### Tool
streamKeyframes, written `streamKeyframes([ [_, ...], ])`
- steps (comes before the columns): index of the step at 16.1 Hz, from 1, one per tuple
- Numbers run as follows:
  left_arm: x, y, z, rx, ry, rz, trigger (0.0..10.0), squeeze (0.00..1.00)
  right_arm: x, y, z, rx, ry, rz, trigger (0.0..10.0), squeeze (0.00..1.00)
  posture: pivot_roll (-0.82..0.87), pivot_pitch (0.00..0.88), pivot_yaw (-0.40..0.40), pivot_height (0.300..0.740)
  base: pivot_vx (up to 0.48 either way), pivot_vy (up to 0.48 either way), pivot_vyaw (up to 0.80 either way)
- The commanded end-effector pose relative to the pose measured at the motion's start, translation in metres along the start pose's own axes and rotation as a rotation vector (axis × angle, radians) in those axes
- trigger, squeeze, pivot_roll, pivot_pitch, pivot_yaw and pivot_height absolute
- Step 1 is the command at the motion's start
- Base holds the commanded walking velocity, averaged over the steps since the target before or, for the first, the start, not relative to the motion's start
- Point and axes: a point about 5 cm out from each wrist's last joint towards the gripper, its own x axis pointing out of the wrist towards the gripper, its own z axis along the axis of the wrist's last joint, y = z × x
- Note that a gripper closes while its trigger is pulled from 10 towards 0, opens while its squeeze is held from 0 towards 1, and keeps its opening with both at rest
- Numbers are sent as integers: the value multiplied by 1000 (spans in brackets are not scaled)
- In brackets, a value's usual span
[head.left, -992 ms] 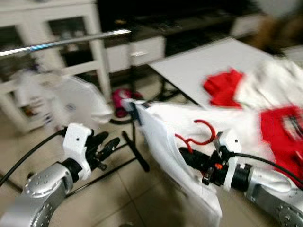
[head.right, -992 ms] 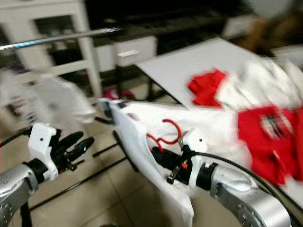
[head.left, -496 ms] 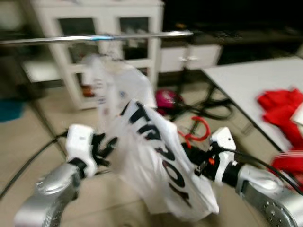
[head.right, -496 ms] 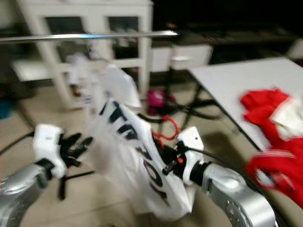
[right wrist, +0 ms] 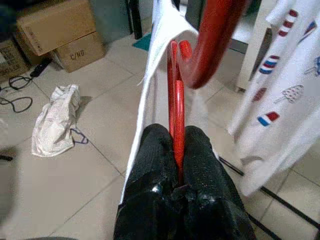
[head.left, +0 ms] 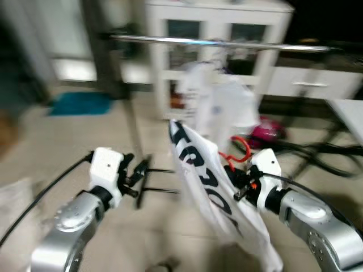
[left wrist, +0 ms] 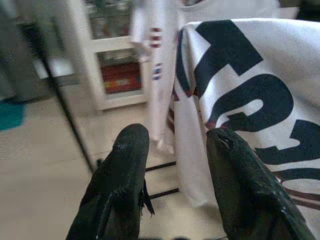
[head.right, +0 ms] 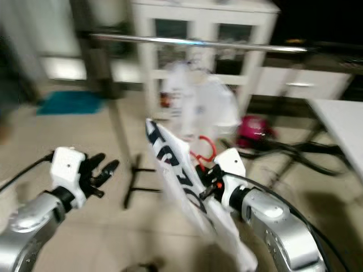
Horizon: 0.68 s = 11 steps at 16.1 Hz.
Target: Hang hanger
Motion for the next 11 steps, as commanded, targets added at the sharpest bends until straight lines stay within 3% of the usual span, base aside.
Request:
streamKeyframes([
  [1, 7, 1, 9, 15, -26, 10, 10000, 0, 4, -4, 19, 3, -79, -22, 10000, 0, 91, 0, -37, 740, 0, 0, 800],
  [3, 11, -1, 12, 21, -44, 16, 10000, 0, 13, -5, 18, -1, -67, -48, 10000, 0, 86, 0, -35, 740, 0, -446, 241],
  [4, 14, -1, 11, 15, -53, 20, 10000, 0, 16, -7, 17, -48, -51, -66, 10000, 0, 84, 0, -35, 740, 0, -450, 0],
  [6, 18, 0, 10, 27, -64, 28, 10000, 0, 16, -14, 23, -66, -86, -129, 10000, 0, 83, 0, -39, 740, 0, -448, 0],
  [9, 21, 12, 7, 13, -34, 62, 10000, 0, 17, -17, 24, -14, -84, -122, 10000, 0, 89, 0, -53, 740, 0, 0, 0],
  [11, 23, 18, 12, 3, -46, 33, 10000, 0, 19, -14, 29, 45, -93, -45, 10000, 0, 102, 0, -66, 740, 0, 0, 0],
])
